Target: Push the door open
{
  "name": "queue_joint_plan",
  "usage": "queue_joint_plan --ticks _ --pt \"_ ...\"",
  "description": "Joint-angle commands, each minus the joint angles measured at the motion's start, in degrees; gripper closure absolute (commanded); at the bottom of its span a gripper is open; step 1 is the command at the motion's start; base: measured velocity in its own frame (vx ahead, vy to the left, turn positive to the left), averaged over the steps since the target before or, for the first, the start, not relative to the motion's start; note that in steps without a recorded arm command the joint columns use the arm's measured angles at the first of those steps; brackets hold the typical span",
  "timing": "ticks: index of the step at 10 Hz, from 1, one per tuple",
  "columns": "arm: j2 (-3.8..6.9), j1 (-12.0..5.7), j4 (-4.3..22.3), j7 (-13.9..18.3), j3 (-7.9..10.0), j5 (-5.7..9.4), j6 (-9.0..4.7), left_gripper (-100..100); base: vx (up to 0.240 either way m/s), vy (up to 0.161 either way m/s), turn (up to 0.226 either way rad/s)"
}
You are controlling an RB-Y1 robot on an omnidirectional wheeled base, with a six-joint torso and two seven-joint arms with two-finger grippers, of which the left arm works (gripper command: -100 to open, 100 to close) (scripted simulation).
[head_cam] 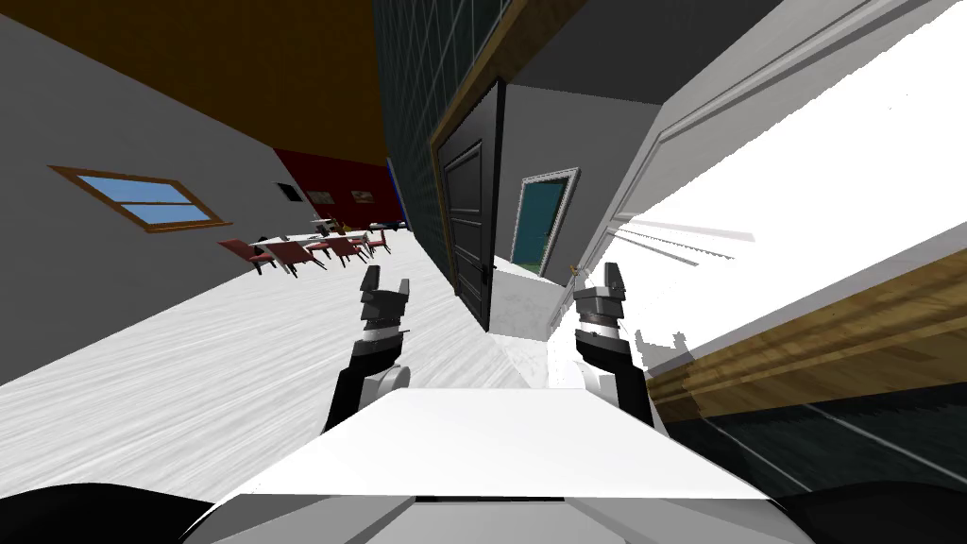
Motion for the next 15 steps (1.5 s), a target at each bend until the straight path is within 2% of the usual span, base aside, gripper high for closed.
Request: queue_joint_plan --ticks 1,4,7,15 --pt "0.47 -0.82 1.6 0.2 -0.71 -0.10 0.24 -100 0.092 -0.049 -0.140" --pt "1.16 -2.16 4.3 0.6 -1.88 -0.26 0.63 -100 0.127 0.090 -0.089" --pt "2.25 -4.53 9.1 1.4 -3.94 -0.55 1.33 -100 0.115 0.132 -0.144" --pt "4.18 -9.56 19.1 2.9 -8.32 -1.16 2.80 -100 0.095 0.092 -0.124"
